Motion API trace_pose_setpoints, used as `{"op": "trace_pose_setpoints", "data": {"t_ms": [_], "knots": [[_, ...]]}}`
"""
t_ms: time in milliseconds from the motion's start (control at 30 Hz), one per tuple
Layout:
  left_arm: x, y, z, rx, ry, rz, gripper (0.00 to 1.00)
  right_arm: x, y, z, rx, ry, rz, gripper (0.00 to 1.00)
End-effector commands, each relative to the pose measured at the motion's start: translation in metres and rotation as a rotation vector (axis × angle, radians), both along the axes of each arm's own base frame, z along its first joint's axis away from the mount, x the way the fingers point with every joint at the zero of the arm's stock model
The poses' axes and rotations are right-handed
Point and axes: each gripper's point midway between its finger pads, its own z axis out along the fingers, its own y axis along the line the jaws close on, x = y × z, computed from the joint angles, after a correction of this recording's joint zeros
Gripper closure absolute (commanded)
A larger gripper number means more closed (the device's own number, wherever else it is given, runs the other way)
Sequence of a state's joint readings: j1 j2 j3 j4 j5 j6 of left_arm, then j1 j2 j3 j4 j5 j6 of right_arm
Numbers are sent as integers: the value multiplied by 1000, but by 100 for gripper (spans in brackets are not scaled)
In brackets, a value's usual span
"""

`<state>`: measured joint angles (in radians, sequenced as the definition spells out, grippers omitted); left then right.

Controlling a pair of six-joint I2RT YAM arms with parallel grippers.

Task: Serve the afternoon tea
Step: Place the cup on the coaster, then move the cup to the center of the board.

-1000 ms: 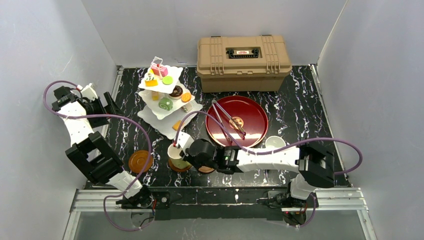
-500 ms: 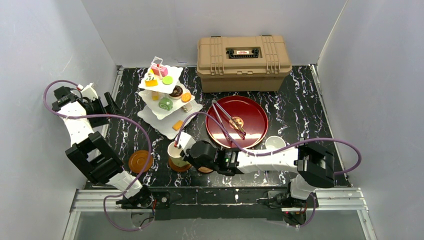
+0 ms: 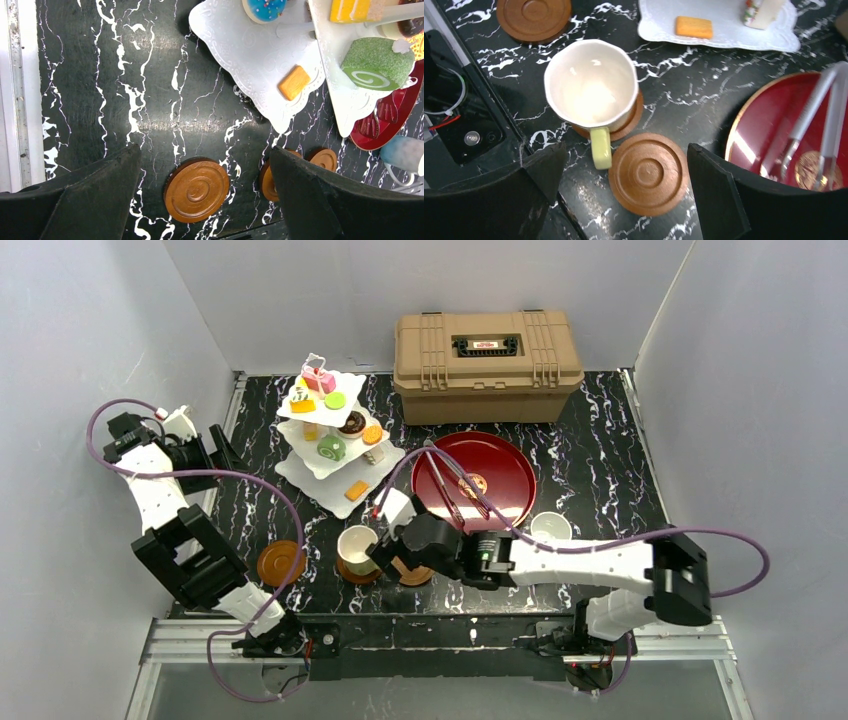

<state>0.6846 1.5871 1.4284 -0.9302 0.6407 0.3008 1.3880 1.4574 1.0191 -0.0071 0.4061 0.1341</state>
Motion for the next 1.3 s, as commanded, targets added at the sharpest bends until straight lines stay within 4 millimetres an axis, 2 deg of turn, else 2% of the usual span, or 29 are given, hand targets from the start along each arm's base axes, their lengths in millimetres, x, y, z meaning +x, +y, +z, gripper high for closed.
{"op": "trace_pose_setpoints", "data": {"t_ms": [0, 100, 200, 300, 400, 467, 533, 733, 867, 1000, 1133, 1267], "knots": [[-6, -8, 21, 11, -50, -24, 2, 13, -41, 43, 33, 5, -179, 2], [-6, -8, 23, 18, -53, -31, 2, 34, -97, 50, -24, 44, -427, 2], [-6, -6, 24, 26, -54, -31, 2, 54, -178, 42, -89, 194, -741, 2], [-5, -6, 25, 24, -58, -34, 2, 43, -236, 40, -99, 278, -928, 2], [-4, -6, 27, 24, -64, -35, 2, 29, -275, 37, -51, 308, -1051, 2], [-3, -6, 27, 28, -64, -36, 2, 24, -293, 31, -35, 310, -1106, 2], [-4, -5, 27, 33, -64, -36, 2, 22, -301, 24, -30, 307, -1135, 2], [-3, -3, 27, 39, -62, -38, 2, 27, -310, -11, -142, 258, -1226, 2], [-1, -2, 26, 35, -62, -39, 2, 46, -310, -11, -71, 212, -1270, 2], [-1, -2, 24, 28, -56, -39, 2, 75, -304, -6, -28, 195, -1247, 2], [-1, 0, 22, 38, -51, -39, 2, 100, -303, -19, -82, 256, -1211, 15], [-2, 1, 20, 46, -47, -45, 2, 107, -291, -35, -125, 322, -1156, 23]]}}
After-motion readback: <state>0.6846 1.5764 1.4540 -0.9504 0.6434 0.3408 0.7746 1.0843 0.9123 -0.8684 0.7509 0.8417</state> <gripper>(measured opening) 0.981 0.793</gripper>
